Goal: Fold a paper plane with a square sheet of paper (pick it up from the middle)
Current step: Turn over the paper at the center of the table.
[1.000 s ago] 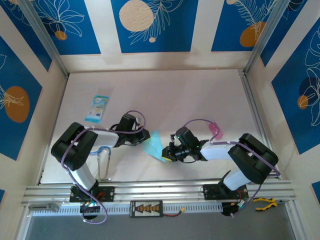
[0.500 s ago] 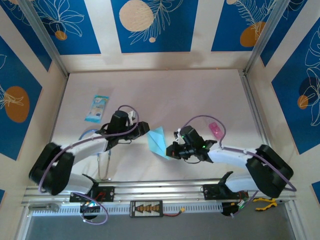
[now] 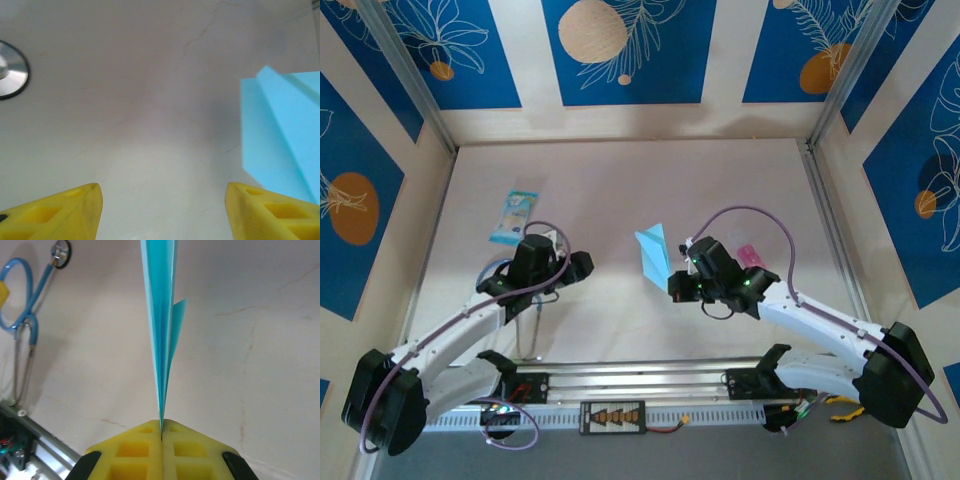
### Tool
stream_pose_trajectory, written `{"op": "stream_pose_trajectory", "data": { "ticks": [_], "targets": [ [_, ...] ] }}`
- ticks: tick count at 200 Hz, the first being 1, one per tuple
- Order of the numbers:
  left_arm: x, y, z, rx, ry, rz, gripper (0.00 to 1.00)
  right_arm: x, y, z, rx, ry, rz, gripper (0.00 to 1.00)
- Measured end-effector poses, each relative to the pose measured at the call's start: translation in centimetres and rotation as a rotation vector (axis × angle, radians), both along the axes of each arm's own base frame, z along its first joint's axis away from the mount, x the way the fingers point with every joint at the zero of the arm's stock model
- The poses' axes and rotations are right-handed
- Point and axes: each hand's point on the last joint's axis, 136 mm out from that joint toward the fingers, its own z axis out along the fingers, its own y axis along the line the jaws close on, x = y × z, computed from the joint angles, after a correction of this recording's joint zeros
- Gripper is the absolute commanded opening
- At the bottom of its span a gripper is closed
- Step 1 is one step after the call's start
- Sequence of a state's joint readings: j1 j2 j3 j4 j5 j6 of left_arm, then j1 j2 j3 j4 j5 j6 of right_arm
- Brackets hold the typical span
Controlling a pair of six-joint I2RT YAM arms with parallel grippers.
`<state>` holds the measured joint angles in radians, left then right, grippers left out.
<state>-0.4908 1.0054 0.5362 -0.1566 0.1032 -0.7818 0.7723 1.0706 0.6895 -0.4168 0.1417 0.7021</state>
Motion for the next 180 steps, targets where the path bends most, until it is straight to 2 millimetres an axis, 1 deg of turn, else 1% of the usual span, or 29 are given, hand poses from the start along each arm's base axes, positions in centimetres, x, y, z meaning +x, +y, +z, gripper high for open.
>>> {"op": "stream_pose_trajectory", "data": {
  "ticks": [23, 42, 90, 110, 124, 143, 163, 180],
  "targets": [
    [-0.3, 0.9, -0.1, 0.02, 0.001, 0.021, 0.69, 0.2, -0.9, 0.7, -0.1, -0.025, -0.013, 0.01],
    [-0.3, 1.4, 0.2, 0.03, -0.011, 0.03, 0.71, 0.5, -1.9, 1.2, -0.215, -0.049, -0.037, 0.01],
    [-0.4, 2.3, 0.2, 0.051, -0.013, 0.047, 0.72, 1.6, -5.6, 1.6, -0.648, -0.111, -0.125, 0.01],
    [-0.6, 2.8, 0.0, 0.067, -0.005, 0.06, 0.72, 1.9, -6.4, 1.2, -0.799, -0.123, -0.135, 0.01],
    [-0.7, 3.2, 0.0, 0.078, -0.003, 0.069, 0.73, 1.9, -6.3, 0.5, -0.885, -0.127, -0.114, 0.01],
    [-0.8, 3.8, 0.1, 0.094, -0.008, 0.082, 0.73, 1.6, -5.3, -0.7, -0.98, -0.132, -0.059, 0.01],
    [-1.0, 4.6, 0.4, 0.105, -0.016, 0.106, 0.74, 1.0, -3.4, -2.6, -1.053, -0.129, 0.027, 0.01],
    [-1.2, 5.1, 0.7, 0.11, -0.031, 0.123, 0.75, 0.2, -1.5, -4.7, -1.066, -0.111, 0.109, 0.03]
  ]
}}
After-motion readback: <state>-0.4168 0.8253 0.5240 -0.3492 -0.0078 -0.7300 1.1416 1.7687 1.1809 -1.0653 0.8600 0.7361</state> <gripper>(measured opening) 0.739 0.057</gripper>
